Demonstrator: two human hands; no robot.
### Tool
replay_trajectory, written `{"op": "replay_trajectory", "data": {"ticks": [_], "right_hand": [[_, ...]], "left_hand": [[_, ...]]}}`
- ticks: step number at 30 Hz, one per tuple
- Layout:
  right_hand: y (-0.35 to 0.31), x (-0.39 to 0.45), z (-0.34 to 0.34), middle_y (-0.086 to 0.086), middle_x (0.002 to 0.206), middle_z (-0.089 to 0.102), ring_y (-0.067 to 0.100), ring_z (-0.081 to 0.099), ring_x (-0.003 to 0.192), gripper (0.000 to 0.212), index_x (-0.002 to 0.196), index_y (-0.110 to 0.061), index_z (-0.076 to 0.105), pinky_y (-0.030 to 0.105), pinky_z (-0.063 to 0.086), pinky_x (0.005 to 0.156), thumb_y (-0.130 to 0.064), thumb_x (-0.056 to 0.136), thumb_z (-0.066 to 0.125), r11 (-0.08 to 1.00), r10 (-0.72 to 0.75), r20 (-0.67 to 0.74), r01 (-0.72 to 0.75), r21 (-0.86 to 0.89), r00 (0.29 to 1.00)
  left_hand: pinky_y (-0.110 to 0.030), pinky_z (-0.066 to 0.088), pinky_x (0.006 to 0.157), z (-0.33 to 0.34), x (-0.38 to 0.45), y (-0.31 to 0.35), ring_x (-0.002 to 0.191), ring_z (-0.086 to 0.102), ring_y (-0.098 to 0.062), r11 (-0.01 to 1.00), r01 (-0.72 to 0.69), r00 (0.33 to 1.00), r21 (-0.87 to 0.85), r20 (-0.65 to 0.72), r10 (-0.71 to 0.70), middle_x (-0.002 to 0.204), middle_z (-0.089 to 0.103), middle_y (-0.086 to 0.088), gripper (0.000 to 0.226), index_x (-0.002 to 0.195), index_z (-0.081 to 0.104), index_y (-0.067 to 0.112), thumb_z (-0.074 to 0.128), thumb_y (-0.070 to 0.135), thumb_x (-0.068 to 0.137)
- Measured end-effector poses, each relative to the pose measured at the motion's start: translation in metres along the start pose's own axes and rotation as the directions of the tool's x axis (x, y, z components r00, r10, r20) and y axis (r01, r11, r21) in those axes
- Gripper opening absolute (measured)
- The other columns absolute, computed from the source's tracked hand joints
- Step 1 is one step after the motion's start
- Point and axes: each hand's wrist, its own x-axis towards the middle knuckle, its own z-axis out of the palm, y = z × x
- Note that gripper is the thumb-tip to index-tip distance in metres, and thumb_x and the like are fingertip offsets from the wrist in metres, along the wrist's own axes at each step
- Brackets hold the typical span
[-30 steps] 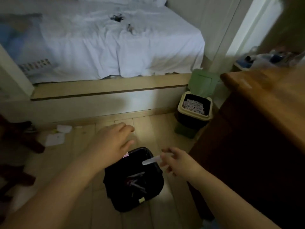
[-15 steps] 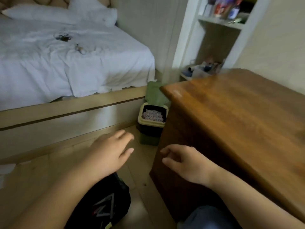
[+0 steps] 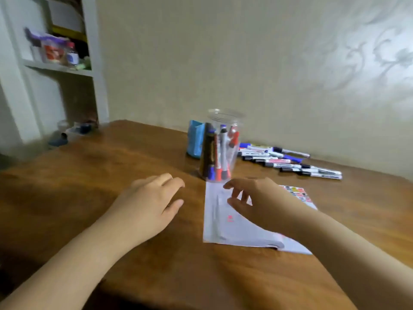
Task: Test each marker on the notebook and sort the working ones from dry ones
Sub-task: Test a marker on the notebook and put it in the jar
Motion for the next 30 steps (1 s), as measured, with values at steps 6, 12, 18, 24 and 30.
{"op": "replay_trajectory", "data": {"ticks": [6, 12, 18, 24, 30], "right_hand": [[0.112, -0.04, -0.025, -0.011, 0.111, 0.064, 0.012, 0.061, 0.089, 0.032, 0.127, -0.031, 0.053, 0.028, 0.05, 0.077, -0.035, 0.095, 0.049, 0.958, 0.266, -0.022, -0.267, -0.106, 0.964], [0.185, -0.046, -0.021, -0.004, 0.125, 0.059, 0.016, 0.059, 0.105, 0.037, 0.131, -0.024, 0.051, 0.029, 0.05, 0.084, -0.025, 0.094, 0.051, 0.886, 0.425, -0.069, -0.431, -0.171, 0.902], [0.254, -0.013, -0.008, 0.005, 0.148, 0.038, 0.025, 0.041, 0.13, 0.05, 0.142, -0.019, 0.037, 0.038, 0.042, 0.099, -0.013, 0.094, 0.048, 0.78, 0.594, -0.115, -0.605, -0.161, 0.797], [0.284, 0.032, 0.007, 0.008, 0.141, 0.043, 0.028, 0.043, 0.126, 0.056, 0.141, -0.022, 0.04, 0.039, 0.044, 0.096, -0.005, 0.089, 0.049, 0.752, 0.614, -0.122, -0.625, -0.21, 0.78], [0.29, 0.046, 0.016, 0.014, 0.125, 0.053, 0.031, 0.05, 0.113, 0.031, 0.12, -0.007, 0.054, 0.039, 0.044, 0.092, -0.003, 0.09, 0.049, 0.722, 0.596, -0.124, -0.597, -0.349, 0.794]], "left_hand": [[-0.025, 0.04, 0.09, 0.041, 0.092, 0.087, 0.114, 0.046, -0.009, 0.982, -0.17, 0.985, -0.083, 0.019, 0.172, 0.125, 0.046, 0.012, 0.035, 0.129, 0.038, 0.032, 0.039, 0.04, 0.094], [-0.032, 0.044, 0.085, 0.08, 0.138, 0.119, 0.102, 0.053, -0.016, 0.963, -0.248, 0.969, -0.108, -0.032, 0.246, 0.11, 0.054, 0.006, 0.026, 0.116, 0.049, 0.024, 0.041, 0.033, 0.094], [-0.028, 0.049, 0.055, 0.112, 0.14, 0.111, 0.069, 0.063, -0.019, 0.958, -0.273, 0.955, -0.084, -0.141, 0.26, 0.083, 0.063, 0.002, 0.02, 0.093, 0.064, 0.017, 0.05, 0.027, 0.083], [-0.036, 0.054, 0.06, 0.121, 0.135, 0.102, 0.075, 0.062, -0.024, 0.958, -0.259, 0.966, -0.123, -0.052, 0.255, 0.089, 0.063, -0.002, 0.038, 0.099, 0.064, 0.014, 0.034, 0.032, 0.082], [-0.033, 0.052, 0.057, 0.117, 0.133, 0.105, 0.069, 0.06, -0.022, 0.946, -0.301, 0.953, -0.121, -0.079, 0.294, 0.084, 0.062, -0.002, 0.036, 0.096, 0.064, 0.013, 0.036, 0.03, 0.081]]}}
